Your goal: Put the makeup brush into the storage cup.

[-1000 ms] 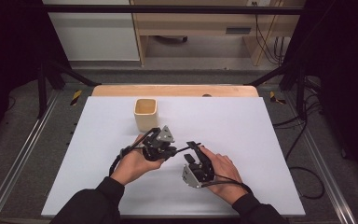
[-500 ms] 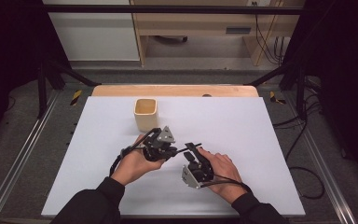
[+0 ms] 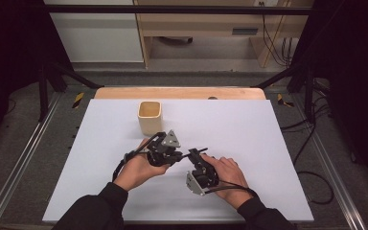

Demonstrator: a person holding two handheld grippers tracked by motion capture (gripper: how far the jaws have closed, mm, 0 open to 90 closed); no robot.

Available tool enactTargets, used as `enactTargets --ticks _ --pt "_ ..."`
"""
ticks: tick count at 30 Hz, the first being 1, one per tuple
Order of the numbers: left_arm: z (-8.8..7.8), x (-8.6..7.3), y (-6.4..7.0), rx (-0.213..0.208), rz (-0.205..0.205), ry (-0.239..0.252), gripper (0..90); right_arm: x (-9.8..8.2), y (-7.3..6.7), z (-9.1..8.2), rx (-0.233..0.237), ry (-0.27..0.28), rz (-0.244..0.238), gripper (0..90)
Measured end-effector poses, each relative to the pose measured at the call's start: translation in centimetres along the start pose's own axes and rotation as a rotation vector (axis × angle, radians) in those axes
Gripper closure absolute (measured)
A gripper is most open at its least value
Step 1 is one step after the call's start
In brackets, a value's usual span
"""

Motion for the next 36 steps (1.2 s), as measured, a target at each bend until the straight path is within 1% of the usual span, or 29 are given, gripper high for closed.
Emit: enactTargets --ticks 3,5,6,7,10,15,18,19,30,33,34,36 --pt "0.0 0.02 0.06 0.001 0.0 0.0 83.7 0.09 -0.02 -0.04 0.006 0.006 -0.016 73.8" --pt "0.02 0.03 0.08 0.0 -0.001 0.001 83.8 0.11 0.0 -0.07 0.005 0.007 -0.015 74.6" --pt "0.01 0.03 0.08 0.0 0.0 0.001 83.7 0.07 -0.09 -0.08 0.007 0.005 -0.003 75.1" --pt "0.0 0.04 0.08 -0.001 0.0 0.001 83.7 0.06 -0.08 -0.08 0.007 0.005 -0.003 75.5" --pt "0.0 0.02 0.07 0.0 0.001 0.002 83.7 0.1 -0.03 -0.06 0.009 0.006 -0.018 77.1" --pt "-0.01 0.02 0.1 -0.002 0.001 0.004 83.7 0.17 -0.09 -0.07 0.011 0.008 -0.02 77.8" --pt "-0.01 0.01 0.1 0.0 0.001 0.003 83.7 0.18 -0.13 -0.08 0.013 0.007 -0.018 78.1" --pt "0.01 0.02 0.12 -0.002 0.002 0.004 83.7 0.15 -0.21 -0.09 0.014 0.006 -0.009 78.2" --pt "0.05 0.07 0.16 -0.002 0.002 0.003 83.7 0.23 -0.32 -0.09 0.021 0.008 -0.004 79.8" --pt "0.05 0.08 0.18 -0.003 0.004 0.003 83.7 0.36 -0.24 -0.13 0.02 0.011 -0.013 80.1" --pt "0.05 0.08 0.18 -0.003 0.004 0.003 83.7 0.46 -0.34 -0.16 0.022 0.011 0.001 80.3" --pt "0.04 0.08 0.18 -0.003 0.004 0.004 83.7 0.49 -0.47 -0.17 0.025 0.012 0.012 80.7"
Point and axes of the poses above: each handheld gripper's, and its own axes: z roughly forward along the jaws, x roughly out of its top, y roughly to its right, the point moved 10 cm from there along z, roughly forward along the jaws, and after that the axes turned 7 degrees about -y, right-handed, at the moved point
